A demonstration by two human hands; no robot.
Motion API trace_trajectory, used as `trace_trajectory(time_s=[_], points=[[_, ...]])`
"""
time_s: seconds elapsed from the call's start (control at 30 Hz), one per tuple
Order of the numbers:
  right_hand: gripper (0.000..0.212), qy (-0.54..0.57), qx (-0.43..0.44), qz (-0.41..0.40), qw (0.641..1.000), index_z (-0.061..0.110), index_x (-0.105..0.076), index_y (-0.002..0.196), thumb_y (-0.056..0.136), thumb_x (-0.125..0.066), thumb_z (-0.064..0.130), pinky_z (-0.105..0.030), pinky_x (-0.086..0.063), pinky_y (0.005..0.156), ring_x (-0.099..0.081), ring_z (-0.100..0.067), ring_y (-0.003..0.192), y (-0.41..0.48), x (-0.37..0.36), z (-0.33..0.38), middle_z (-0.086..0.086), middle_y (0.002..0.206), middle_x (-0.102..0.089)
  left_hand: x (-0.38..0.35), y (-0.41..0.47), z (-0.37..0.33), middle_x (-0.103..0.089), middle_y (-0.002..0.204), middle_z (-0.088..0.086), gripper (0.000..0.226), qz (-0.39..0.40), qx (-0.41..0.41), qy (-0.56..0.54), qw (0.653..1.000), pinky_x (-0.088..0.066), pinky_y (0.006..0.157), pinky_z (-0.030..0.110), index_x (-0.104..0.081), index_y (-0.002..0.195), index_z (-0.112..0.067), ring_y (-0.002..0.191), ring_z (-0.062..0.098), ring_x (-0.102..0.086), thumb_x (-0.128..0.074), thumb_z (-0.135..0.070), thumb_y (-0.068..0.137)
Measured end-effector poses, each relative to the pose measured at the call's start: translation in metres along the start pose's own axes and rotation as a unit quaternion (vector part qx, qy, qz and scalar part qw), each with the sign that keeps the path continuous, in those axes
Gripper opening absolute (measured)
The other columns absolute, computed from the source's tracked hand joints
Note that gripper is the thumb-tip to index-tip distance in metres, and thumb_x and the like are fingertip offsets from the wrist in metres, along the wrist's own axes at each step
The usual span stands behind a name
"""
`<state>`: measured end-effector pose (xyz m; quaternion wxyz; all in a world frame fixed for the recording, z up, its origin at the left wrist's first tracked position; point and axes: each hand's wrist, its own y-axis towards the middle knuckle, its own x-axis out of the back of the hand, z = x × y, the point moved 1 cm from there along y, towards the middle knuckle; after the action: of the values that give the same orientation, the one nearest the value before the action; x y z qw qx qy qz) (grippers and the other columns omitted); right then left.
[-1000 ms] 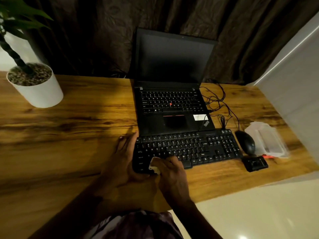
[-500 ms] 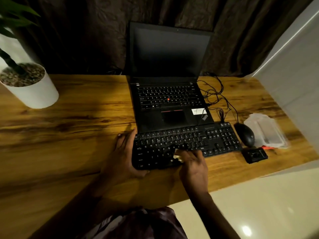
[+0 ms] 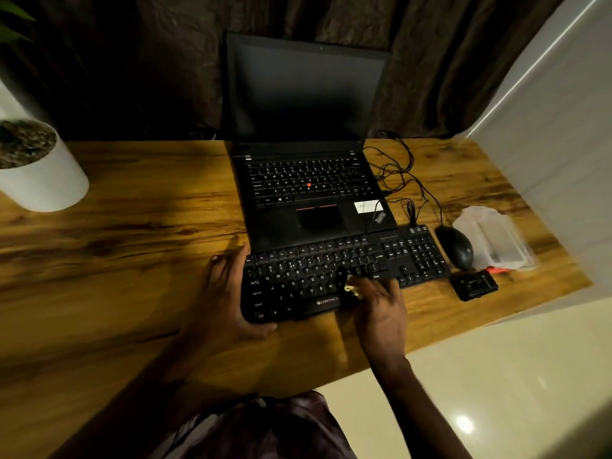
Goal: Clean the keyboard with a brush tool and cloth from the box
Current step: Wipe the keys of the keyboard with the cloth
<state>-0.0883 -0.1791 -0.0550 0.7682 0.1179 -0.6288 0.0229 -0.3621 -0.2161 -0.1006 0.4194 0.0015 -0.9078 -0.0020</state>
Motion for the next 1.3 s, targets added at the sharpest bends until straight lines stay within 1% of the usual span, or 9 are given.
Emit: trace_trajectory(time_s=[0.17,0.27,0.43,0.57,0.67,0.83,0.97,1.1,1.3], points=[[0.052,0.046,0.032,-0.017,0.998,0.022,-0.071,0.104,0.071,-0.032,0.020,-0.037,-0.047,0.070,-0.055,-0.025,0.090,-0.008,0.002,0.021,0.004,0.099,-0.074,-0.003,0.001,0.002,-0.030,0.158,0.005,0.145,-0.002,0.001,0.002,1.000,-0.019,0.119,0.056,-0.007,0.158,-0.020,0.146,0.036,-0.020,-0.069,-0.086,0.044],[0.046,0.036,0.053,-0.008,0.998,0.023,-0.071,0.102,0.075,-0.034,0.023,-0.037,-0.046,0.070,-0.055,-0.024,0.089,-0.008,0.001,0.012,0.006,0.099,-0.074,-0.005,0.002,0.005,-0.029,0.159,0.004,0.147,-0.003,0.002,0.009,1.000,-0.014,0.122,0.053,-0.005,0.158,-0.020,0.146,0.035,-0.020,-0.068,-0.087,0.043],[0.049,0.009,-0.031,-0.040,0.999,0.022,-0.068,0.109,0.079,-0.030,0.022,-0.034,-0.039,0.075,-0.058,-0.025,0.093,0.009,-0.001,-0.034,0.003,0.108,-0.073,-0.004,0.002,0.004,-0.021,0.162,0.001,0.148,0.000,0.012,0.007,1.000,-0.010,0.123,0.049,-0.003,0.158,-0.023,0.149,0.034,-0.013,-0.073,-0.082,0.042],[0.036,0.012,-0.009,-0.072,0.997,0.019,-0.068,0.108,0.079,-0.056,0.001,-0.032,-0.037,0.072,-0.051,-0.024,0.092,0.005,-0.003,-0.031,0.000,0.103,-0.074,-0.004,0.000,0.003,-0.023,0.161,0.003,0.147,-0.003,0.000,0.004,1.000,-0.009,0.121,0.046,-0.005,0.158,-0.019,0.149,0.034,-0.013,-0.072,-0.083,0.044],[0.038,0.007,0.029,-0.058,0.998,0.021,-0.068,0.107,0.082,-0.040,0.015,-0.033,-0.038,0.069,-0.051,-0.023,0.091,0.001,0.000,-0.030,0.001,0.102,-0.073,-0.001,-0.001,-0.001,-0.025,0.160,0.003,0.146,-0.004,-0.003,-0.008,1.000,-0.011,0.120,0.048,-0.006,0.158,-0.019,0.148,0.031,-0.011,-0.073,-0.081,0.044],[0.041,0.000,-0.069,-0.050,0.996,0.025,-0.063,0.117,0.086,-0.037,0.016,-0.037,-0.039,0.076,-0.057,-0.024,0.089,0.015,0.002,-0.062,-0.002,0.108,-0.074,-0.001,0.000,-0.001,-0.023,0.161,0.004,0.148,0.006,0.017,-0.010,1.000,-0.015,0.119,0.051,-0.004,0.158,-0.022,0.149,0.031,-0.010,-0.073,-0.080,0.041],[0.044,0.042,-0.043,-0.085,0.995,0.016,-0.064,0.112,0.076,-0.065,-0.008,-0.037,-0.043,0.080,-0.059,-0.016,0.088,0.011,0.001,-0.048,-0.006,0.102,-0.074,-0.002,0.000,0.001,-0.025,0.160,0.005,0.147,0.008,0.019,-0.012,1.000,-0.022,0.117,0.054,-0.004,0.158,-0.025,0.148,0.032,-0.012,-0.075,-0.080,0.041],[0.032,0.050,0.034,-0.121,0.991,0.011,-0.069,0.103,0.074,-0.069,-0.002,-0.031,-0.040,0.072,-0.046,-0.011,0.088,-0.005,0.002,-0.041,-0.004,0.097,-0.075,-0.002,0.000,0.000,-0.025,0.160,0.004,0.146,0.007,0.016,-0.014,1.000,-0.021,0.119,0.055,-0.006,0.158,-0.023,0.148,0.032,-0.013,-0.074,-0.079,0.041],[0.054,0.017,-0.084,-0.065,0.994,0.015,-0.065,0.115,0.065,-0.075,-0.003,-0.036,-0.038,0.069,-0.050,-0.030,0.092,-0.004,-0.002,-0.063,-0.006,0.107,-0.073,-0.003,0.000,0.004,-0.032,0.156,0.006,0.146,0.002,0.008,-0.012,1.000,-0.024,0.116,0.059,-0.007,0.157,-0.024,0.145,0.035,-0.020,-0.071,-0.084,0.041]])
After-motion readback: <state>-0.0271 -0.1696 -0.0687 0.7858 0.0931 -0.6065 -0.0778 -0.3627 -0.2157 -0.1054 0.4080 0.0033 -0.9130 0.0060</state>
